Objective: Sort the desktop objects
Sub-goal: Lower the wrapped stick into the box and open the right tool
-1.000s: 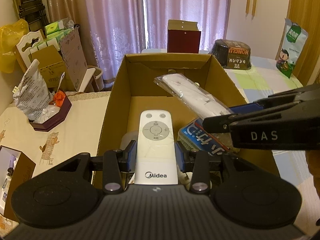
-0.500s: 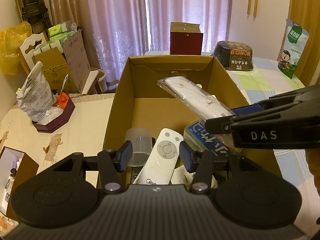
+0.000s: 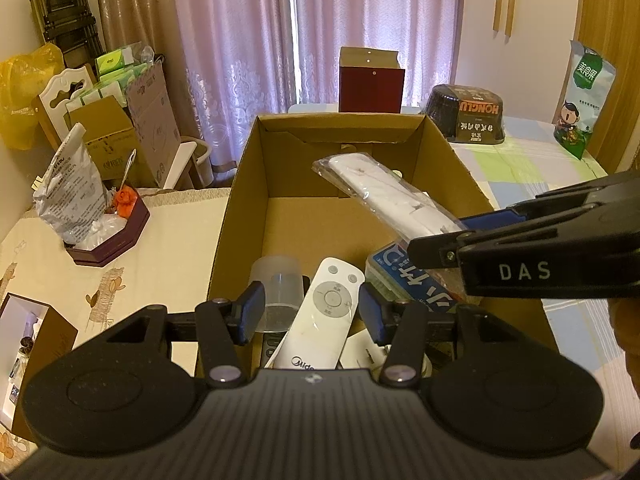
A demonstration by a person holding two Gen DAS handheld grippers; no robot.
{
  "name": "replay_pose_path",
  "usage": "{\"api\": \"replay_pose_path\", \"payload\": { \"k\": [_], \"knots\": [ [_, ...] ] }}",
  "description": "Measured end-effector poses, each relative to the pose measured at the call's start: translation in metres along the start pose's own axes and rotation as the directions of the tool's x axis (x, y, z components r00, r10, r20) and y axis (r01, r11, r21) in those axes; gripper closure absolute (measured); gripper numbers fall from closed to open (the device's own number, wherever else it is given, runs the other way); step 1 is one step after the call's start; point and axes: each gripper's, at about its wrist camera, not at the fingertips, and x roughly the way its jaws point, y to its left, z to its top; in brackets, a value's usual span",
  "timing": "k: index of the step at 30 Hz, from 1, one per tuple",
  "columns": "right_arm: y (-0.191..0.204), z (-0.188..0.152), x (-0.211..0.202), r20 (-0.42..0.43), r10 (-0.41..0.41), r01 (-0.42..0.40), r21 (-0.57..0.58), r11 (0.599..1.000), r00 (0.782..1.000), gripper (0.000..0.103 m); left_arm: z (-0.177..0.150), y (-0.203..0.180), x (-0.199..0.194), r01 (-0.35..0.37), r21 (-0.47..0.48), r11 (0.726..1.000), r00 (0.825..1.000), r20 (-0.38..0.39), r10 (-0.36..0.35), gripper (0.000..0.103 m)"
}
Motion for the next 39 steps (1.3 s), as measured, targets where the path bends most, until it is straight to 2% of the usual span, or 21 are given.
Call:
{"api": "replay_pose_path", "payload": {
  "k": [14,16,17,18,29,39],
  "knots": [
    [0.002,0.000,-0.002,-0.003,0.000,0.000,0.005,1.000,1.000,0.066,-0.001,0.000,-0.003,-0.007,0.009,1.000,1.000,0.007,0.006,0.055],
    [0.002,0.000,-0.003,-0.002,0.000,0.000,0.005,1.000,1.000,0.066,-0.001,0.000,-0.004,-0.009,0.011,1.000,1.000,0.012,0.009,0.044],
    [0.002,0.001,-0.003,-0.001,-0.001,0.001,0.005,1.000,1.000,0.065,-0.001,0.000,-0.004,-0.010,0.012,1.000,1.000,0.015,0.010,0.027],
    [0.002,0.001,-0.003,-0.002,-0.001,0.001,0.005,1.000,1.000,0.065,-0.001,0.000,-0.005,-0.012,0.014,1.000,1.000,0.021,0.012,0.017],
    [0.002,0.001,-0.004,-0.002,0.001,-0.001,0.005,1.000,1.000,0.065,-0.002,0.001,-0.009,-0.027,0.043,0.999,0.999,0.034,0.025,0.008],
    [0.002,0.002,-0.007,0.006,-0.006,0.006,0.016,1.000,1.000,0.065,-0.002,0.004,-0.012,-0.034,0.047,0.998,0.999,0.034,0.032,0.008]
  ]
}}
